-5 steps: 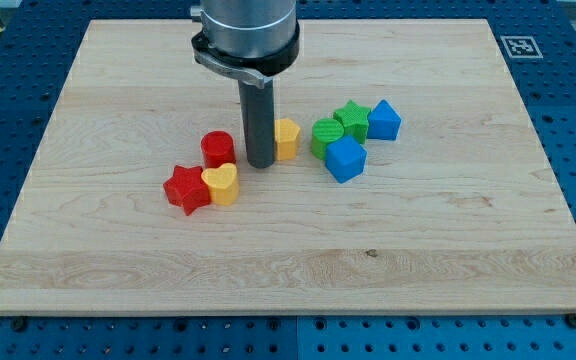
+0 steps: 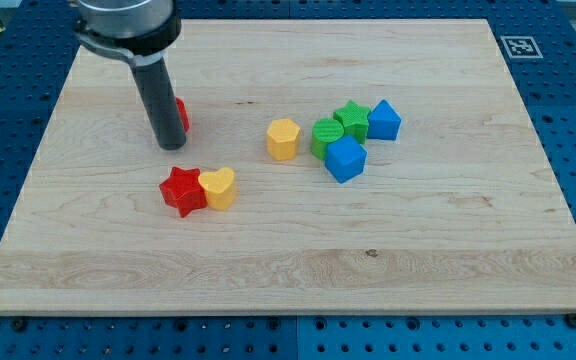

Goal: Push the red circle towards the top left of the board

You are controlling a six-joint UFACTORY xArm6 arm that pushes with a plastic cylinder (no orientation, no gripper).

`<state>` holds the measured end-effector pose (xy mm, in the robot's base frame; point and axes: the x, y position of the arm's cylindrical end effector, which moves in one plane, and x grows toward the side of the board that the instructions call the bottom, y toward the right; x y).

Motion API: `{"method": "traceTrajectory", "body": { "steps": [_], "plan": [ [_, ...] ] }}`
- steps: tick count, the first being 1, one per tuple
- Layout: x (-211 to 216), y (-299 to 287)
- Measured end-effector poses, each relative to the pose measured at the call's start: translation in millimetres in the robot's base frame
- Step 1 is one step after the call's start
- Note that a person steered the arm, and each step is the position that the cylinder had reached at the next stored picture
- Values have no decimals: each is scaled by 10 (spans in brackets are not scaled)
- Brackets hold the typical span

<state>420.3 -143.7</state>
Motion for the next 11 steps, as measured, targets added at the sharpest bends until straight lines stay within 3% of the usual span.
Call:
{"method": "traceTrajectory", "body": {
  "steps": [2, 4, 6, 7, 9, 10, 11],
  "plan": [
    [-347, 169],
    [-848, -222],
    [-862, -343],
    [-1063, -670],
    [-1602, -704],
    [-1203, -399],
    [-975, 519]
  ]
}}
